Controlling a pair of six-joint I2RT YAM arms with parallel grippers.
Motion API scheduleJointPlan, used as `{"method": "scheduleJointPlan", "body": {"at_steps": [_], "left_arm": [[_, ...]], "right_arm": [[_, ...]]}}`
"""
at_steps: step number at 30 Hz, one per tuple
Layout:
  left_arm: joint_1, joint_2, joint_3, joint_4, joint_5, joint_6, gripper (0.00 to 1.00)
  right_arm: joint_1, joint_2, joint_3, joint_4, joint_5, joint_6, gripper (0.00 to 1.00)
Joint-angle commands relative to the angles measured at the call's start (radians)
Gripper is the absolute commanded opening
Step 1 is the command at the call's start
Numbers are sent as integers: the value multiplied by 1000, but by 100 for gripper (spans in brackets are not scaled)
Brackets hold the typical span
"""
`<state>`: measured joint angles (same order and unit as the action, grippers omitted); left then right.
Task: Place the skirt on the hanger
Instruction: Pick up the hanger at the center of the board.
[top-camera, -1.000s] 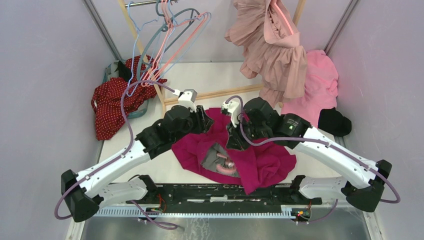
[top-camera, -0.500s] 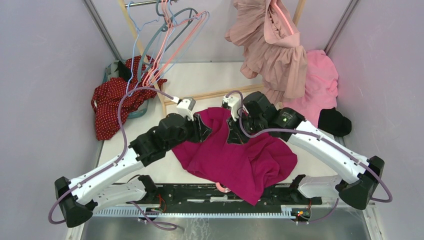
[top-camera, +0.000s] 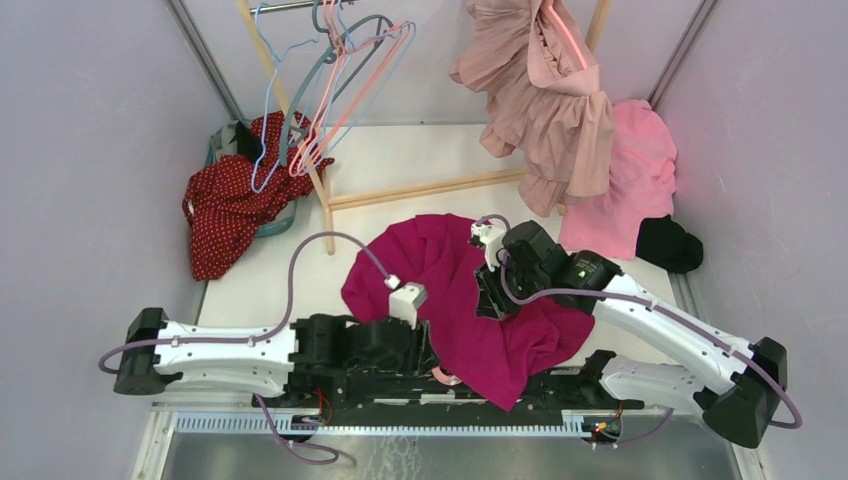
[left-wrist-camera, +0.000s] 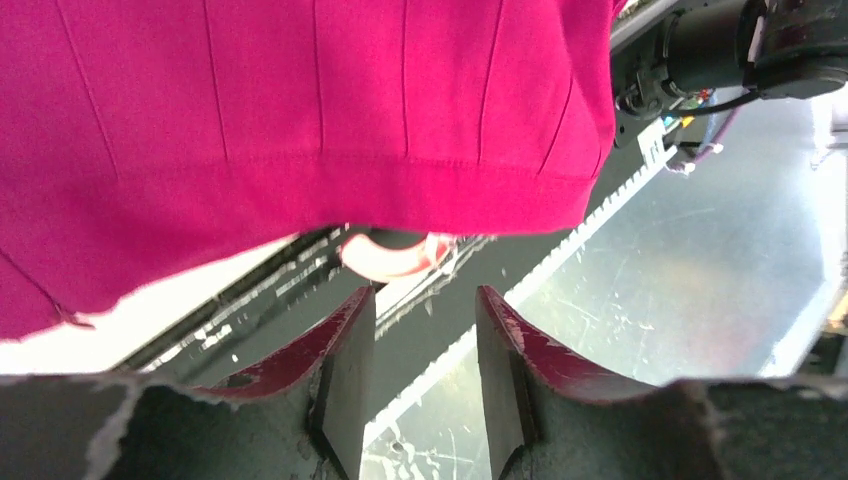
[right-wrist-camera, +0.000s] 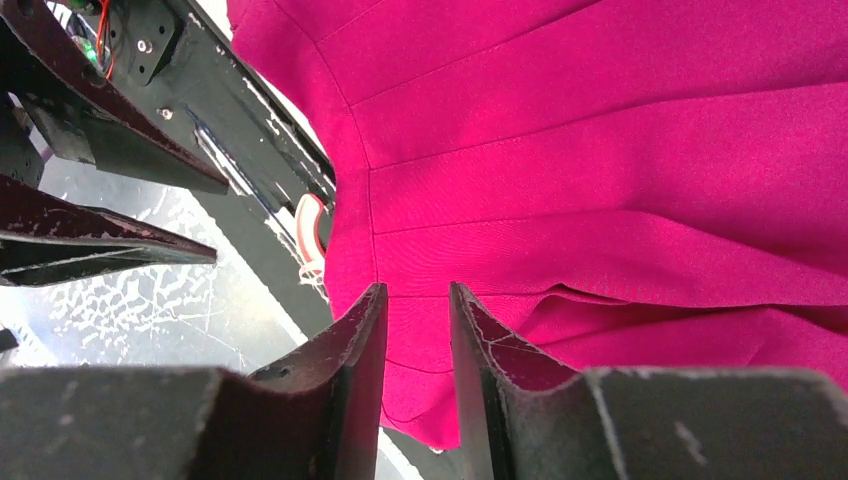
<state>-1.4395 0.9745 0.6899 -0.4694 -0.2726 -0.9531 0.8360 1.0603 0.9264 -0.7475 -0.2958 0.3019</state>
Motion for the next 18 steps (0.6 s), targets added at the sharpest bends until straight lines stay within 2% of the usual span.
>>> {"method": "scheduleJointPlan", "body": {"at_steps": [1, 4, 11, 18], "left_arm": [[-82, -148, -166, 200, -62, -308, 50], [-127, -152, -255, 319, -99, -406, 53], [-173, -52, -406, 681, -147, -567, 57], [-260, -11, -451, 710, -271, -715, 61]], "right_arm": [[2, -21, -33, 95, 42, 71, 35], [2, -29, -43, 105, 39, 74, 35], [-1, -57, -42, 97, 18, 68, 36], [0, -92, -46, 93, 5, 62, 37]]}}
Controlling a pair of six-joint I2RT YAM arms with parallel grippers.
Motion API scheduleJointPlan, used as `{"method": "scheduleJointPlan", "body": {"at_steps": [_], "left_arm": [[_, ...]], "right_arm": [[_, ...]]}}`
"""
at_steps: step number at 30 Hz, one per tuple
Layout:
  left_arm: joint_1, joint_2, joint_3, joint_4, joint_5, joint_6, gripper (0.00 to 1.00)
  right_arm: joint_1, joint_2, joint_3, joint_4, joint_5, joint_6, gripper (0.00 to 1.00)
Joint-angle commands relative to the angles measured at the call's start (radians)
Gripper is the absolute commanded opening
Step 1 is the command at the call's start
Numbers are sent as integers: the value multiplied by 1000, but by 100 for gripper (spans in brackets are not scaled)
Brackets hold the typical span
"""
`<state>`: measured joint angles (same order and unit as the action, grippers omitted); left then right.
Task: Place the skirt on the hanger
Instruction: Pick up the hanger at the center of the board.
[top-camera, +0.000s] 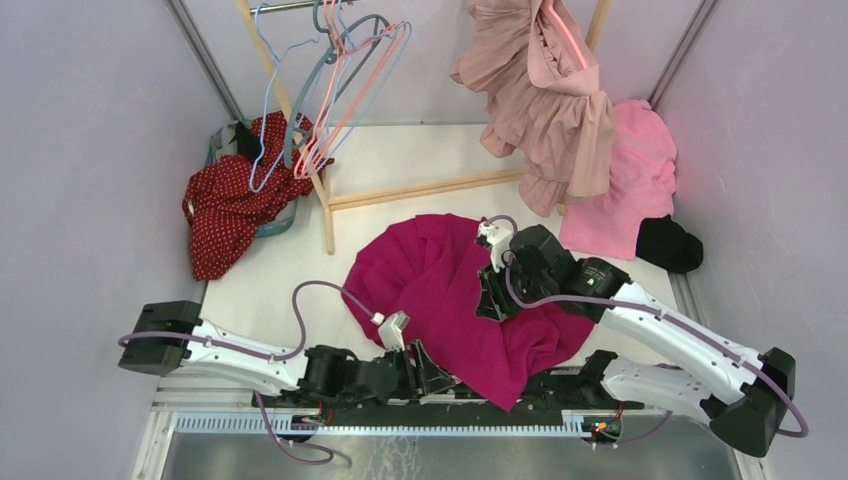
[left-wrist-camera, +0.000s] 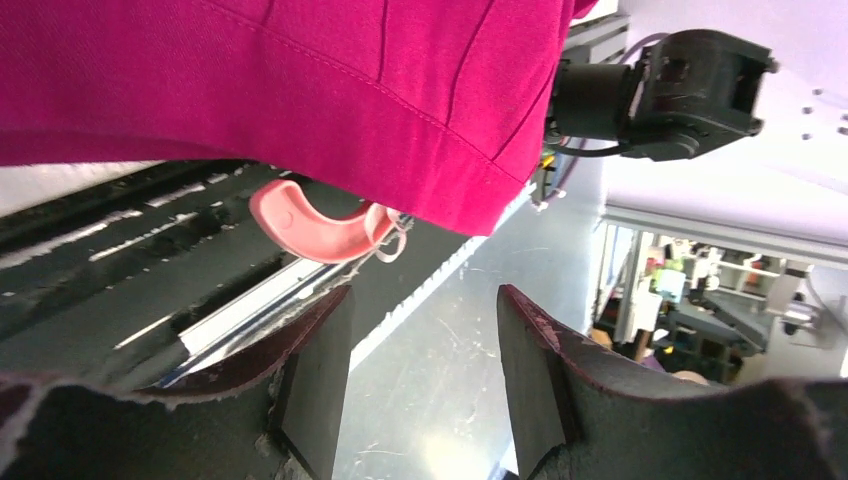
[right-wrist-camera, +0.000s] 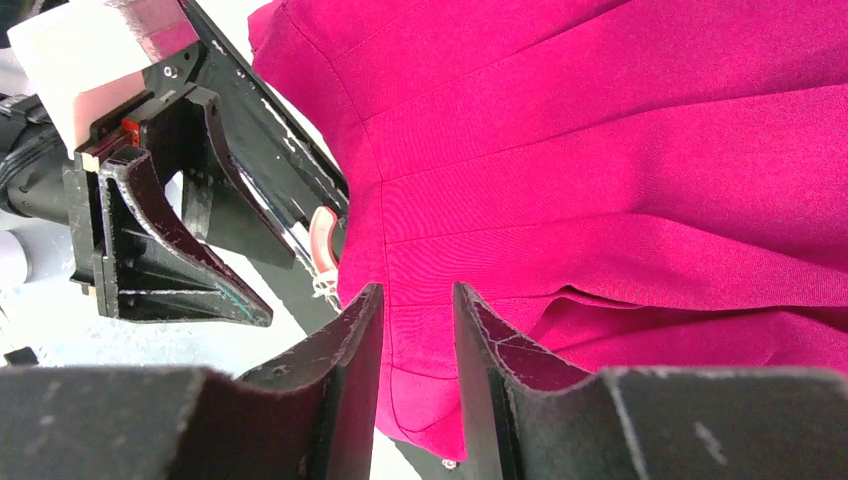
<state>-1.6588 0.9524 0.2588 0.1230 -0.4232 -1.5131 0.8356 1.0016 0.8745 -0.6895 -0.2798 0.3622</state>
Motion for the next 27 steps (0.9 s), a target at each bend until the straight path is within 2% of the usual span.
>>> {"method": "scheduleJointPlan", "body": {"at_steps": [1, 12, 27], "left_arm": [[-51, 19, -22, 120, -140, -173, 61], [-138, 223, -35, 184, -272, -372, 62], [-146, 254, -44, 168, -457, -510, 59]], "right_arm": [[0, -35, 5, 37, -15, 0, 37], [0, -55, 6, 27, -22, 2, 37], [0, -60, -5, 32, -22, 3, 37]]}}
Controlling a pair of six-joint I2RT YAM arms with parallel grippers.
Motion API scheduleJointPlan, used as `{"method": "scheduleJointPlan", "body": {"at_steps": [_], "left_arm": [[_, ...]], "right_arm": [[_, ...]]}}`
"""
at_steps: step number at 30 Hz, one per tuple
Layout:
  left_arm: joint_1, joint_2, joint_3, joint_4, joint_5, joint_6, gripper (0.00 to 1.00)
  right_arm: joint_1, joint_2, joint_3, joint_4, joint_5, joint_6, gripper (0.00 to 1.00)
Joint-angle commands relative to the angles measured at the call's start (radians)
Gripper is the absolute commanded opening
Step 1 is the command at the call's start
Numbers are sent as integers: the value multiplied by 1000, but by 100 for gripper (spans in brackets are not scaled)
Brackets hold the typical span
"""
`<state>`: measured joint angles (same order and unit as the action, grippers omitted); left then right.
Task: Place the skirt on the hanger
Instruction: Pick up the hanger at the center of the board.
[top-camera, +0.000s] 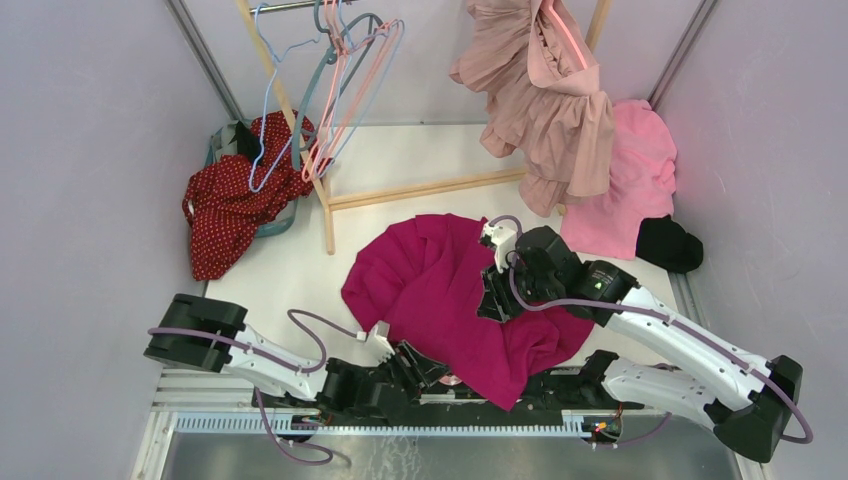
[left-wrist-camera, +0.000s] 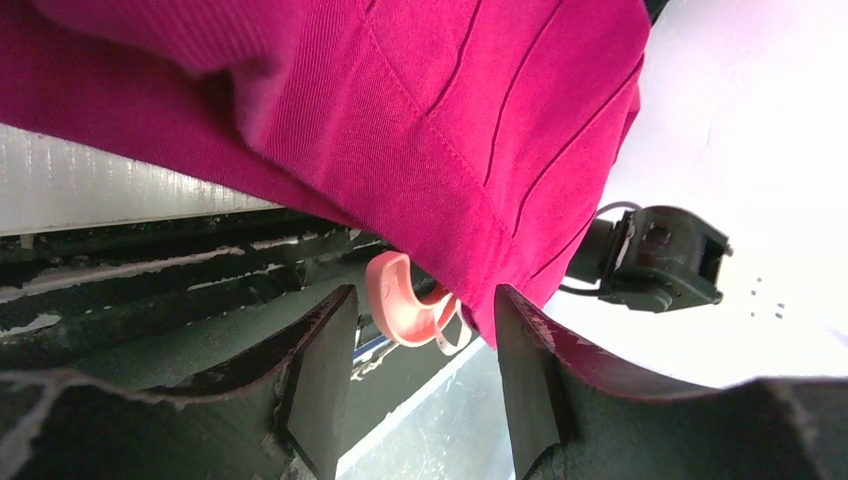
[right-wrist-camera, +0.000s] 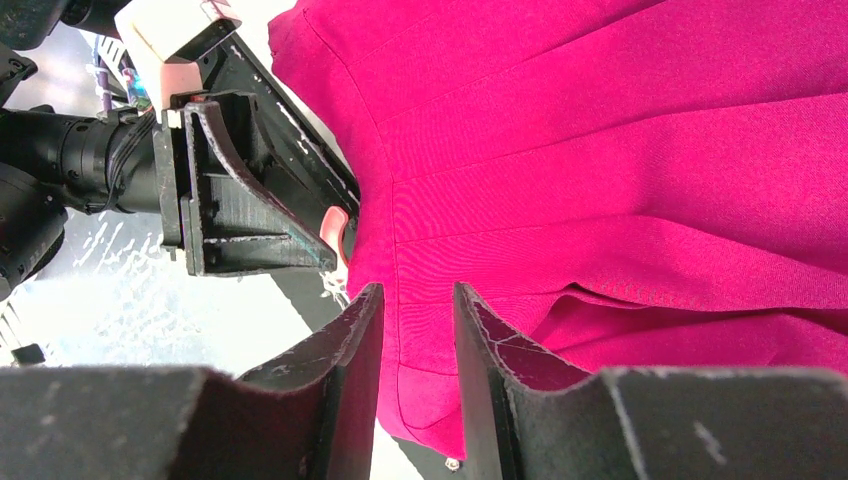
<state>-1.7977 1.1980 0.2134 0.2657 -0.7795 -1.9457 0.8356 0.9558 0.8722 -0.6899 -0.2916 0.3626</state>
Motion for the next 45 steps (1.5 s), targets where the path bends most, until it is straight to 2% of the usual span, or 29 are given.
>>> {"method": "scheduleJointPlan", "body": {"at_steps": [1, 9, 19, 21, 23, 26, 31, 36, 41, 45], "left_arm": [[-8, 11, 0, 24, -102, -85, 58], [-8, 93, 12, 86, -106, -112, 41], [-8, 166, 73, 92, -90, -104, 42], [-7, 168, 85, 76, -103, -110, 36], [-7, 158, 94, 56, -120, -105, 25], [-3, 96, 136, -60, -143, -74, 15], [28, -56, 220, -264, -144, 36, 11], [122, -192, 282, -362, -62, 216, 12], [254, -257, 348, -411, 41, 385, 12], [392, -255, 418, -397, 176, 541, 15]], "right_arm": [[-1, -15, -2, 33, -7, 2, 36], [-2, -18, -8, 29, -5, -3, 36], [-6, -34, -6, 9, -5, -11, 36], [-6, -39, -7, 2, -4, -14, 36], [-7, -49, -9, -5, -3, -15, 35], [-7, -57, -5, -22, 8, -20, 35], [-8, -67, 23, -60, 46, -34, 35], [-7, -60, 83, -105, 66, -59, 35], [-8, -55, 135, -132, 69, -86, 35], [-6, -55, 178, -165, 63, -118, 35]]}}
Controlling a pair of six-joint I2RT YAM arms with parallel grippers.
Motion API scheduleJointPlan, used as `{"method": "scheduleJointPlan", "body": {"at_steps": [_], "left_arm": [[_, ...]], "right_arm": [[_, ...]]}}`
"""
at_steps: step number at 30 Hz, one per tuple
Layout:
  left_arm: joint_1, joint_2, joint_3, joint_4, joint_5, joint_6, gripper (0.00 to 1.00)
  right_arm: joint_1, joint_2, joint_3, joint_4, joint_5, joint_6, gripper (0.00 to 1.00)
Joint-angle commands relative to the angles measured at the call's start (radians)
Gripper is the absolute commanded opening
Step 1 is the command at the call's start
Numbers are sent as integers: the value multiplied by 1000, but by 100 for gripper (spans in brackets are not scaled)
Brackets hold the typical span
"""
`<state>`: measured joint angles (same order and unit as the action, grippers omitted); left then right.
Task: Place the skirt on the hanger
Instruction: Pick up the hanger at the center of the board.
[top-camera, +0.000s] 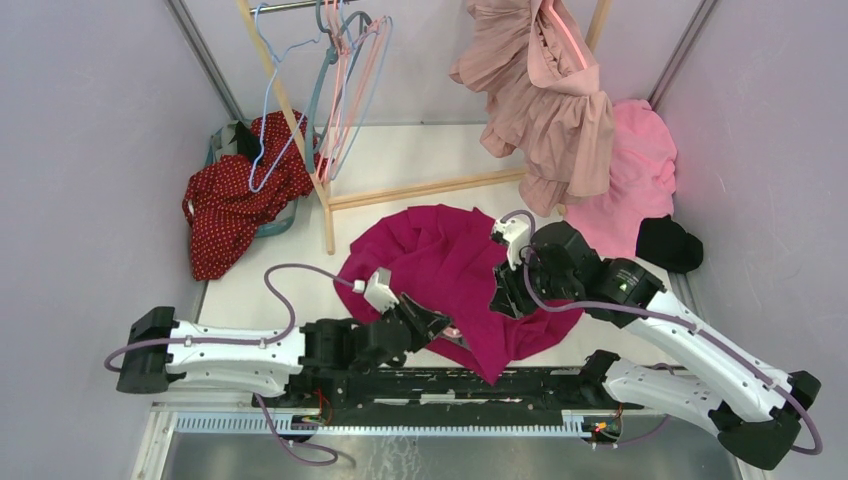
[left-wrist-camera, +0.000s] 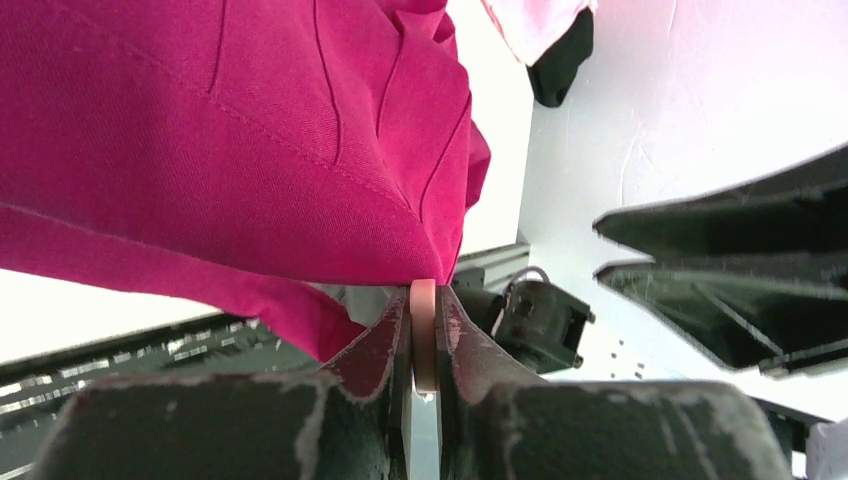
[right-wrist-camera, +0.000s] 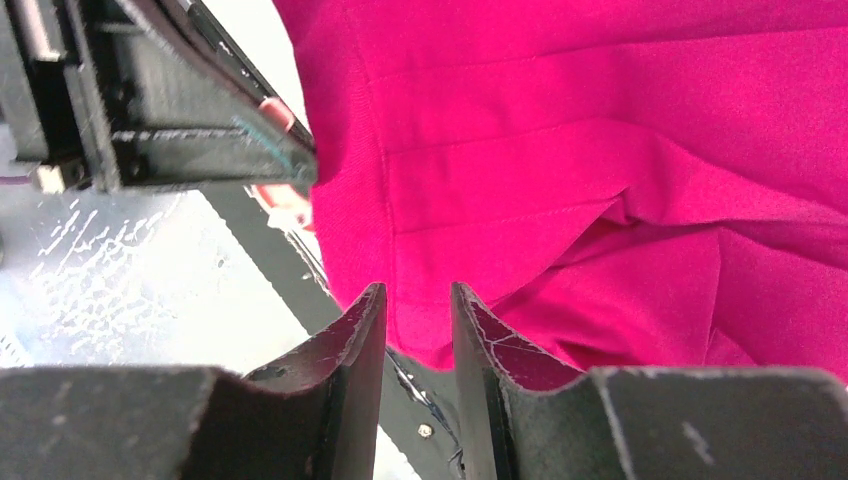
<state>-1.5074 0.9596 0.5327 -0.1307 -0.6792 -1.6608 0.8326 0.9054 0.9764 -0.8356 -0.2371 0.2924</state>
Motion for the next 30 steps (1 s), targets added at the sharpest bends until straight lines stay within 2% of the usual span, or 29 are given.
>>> {"method": "scheduleJointPlan", "body": {"at_steps": [1, 10, 17, 21, 26, 30], "left_arm": [[136, -5, 129, -11, 112, 291, 15], [314, 132, 448, -122, 324, 517, 20], [382, 156, 544, -166, 371, 558, 20], [410, 185, 582, -160, 402, 568, 19], [425, 227, 637, -158, 426, 574, 20], [429, 251, 700, -190, 413, 581, 19]], "right_arm": [[-3, -5, 87, -31, 10, -58, 35], [-1, 26, 180, -97, 38, -116, 36], [14, 4, 206, -76, 86, -150, 34], [39, -1, 202, -51, 167, -143, 31], [106, 11, 199, -15, 225, -129, 31], [199, 27, 202, -7, 264, -133, 35]]}}
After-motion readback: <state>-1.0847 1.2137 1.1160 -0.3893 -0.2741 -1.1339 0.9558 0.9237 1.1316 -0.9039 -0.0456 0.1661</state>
